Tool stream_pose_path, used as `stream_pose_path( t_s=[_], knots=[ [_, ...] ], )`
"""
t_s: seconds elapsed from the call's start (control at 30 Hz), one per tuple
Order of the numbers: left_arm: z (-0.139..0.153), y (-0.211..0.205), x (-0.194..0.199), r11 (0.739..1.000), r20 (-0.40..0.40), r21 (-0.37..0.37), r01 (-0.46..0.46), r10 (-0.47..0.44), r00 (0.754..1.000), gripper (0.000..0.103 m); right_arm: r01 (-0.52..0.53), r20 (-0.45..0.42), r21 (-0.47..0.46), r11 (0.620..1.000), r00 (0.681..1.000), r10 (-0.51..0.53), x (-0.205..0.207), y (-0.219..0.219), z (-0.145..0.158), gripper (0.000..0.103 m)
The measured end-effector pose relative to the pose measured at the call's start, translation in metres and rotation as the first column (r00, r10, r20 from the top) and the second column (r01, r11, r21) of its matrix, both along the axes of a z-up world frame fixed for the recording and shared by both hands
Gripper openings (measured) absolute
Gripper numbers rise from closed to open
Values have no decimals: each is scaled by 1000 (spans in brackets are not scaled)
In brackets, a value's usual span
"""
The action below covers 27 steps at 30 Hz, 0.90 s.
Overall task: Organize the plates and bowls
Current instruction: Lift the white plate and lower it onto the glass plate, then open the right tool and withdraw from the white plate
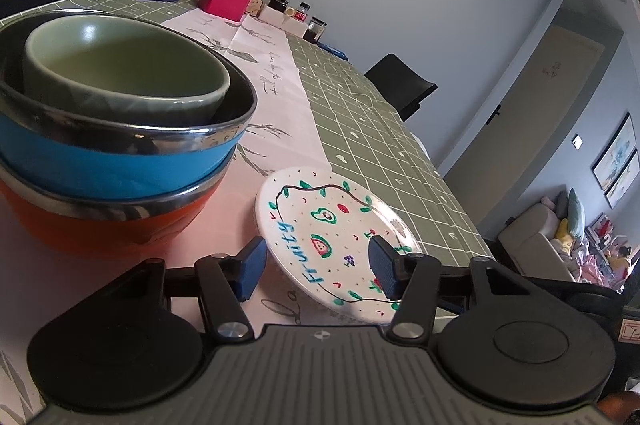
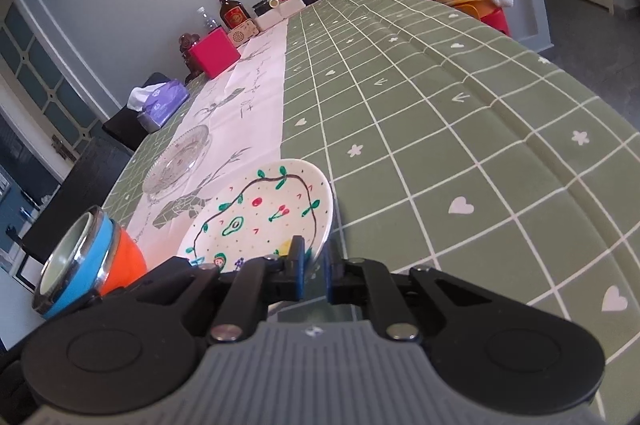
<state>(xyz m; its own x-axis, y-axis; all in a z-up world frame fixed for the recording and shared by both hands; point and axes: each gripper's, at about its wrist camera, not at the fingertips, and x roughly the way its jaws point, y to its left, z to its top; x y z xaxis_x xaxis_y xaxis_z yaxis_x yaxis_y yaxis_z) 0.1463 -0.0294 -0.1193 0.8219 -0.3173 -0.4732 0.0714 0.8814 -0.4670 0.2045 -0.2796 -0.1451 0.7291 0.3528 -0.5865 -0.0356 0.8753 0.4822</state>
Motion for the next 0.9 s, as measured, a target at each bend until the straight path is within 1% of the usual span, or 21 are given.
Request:
stream_pose_path(
  t_s=[0.1,0.17,0.3,0.37,0.4,0.5,0.57,0.63,0.7,0.8,0.9],
  knots=[
    [1,-1,-1,1000,1,14,2,-2,1000,60,1,-1,-4,1000,1000,-1,0,1,1,7],
    [2,-1,-2,1000,0,27,2,-2,1000,59,0,3,-1,1000,1000,0,-3,1,2,10],
    [7,-8,-6,996,5,92,3,-3,1000,59,0,33,-54,999,999,2,-10,3,11,13],
    [11,-11,-9,992,14,125,-4,2,1000,59,-2,38,-82,997,999,5,-13,5,15,22],
    [13,-12,-12,990,19,141,-8,6,1000,59,-4,38,-102,995,999,8,-15,6,16,34],
    [20,-13,-18,985,35,173,-8,2,999,59,-18,32,-178,984,999,25,-19,13,21,38],
    [26,-14,-21,980,21,198,14,-19,1000,59,-34,25,-210,977,999,41,-21,17,24,45],
    [30,-13,-24,978,2,206,42,-44,999,59,-50,18,-238,970,998,56,-24,21,27,51],
    [36,-11,-25,973,-28,216,78,-74,997,59,-70,16,-276,959,997,77,-28,26,32,54],
    [44,-8,-29,961,-59,244,130,-119,991,59,-107,16,-319,942,993,118,-31,33,42,60],
    [53,-2,-29,945,-100,263,196,-176,979,59,-148,15,-365,919,986,165,-32,41,54,61]
  ],
)
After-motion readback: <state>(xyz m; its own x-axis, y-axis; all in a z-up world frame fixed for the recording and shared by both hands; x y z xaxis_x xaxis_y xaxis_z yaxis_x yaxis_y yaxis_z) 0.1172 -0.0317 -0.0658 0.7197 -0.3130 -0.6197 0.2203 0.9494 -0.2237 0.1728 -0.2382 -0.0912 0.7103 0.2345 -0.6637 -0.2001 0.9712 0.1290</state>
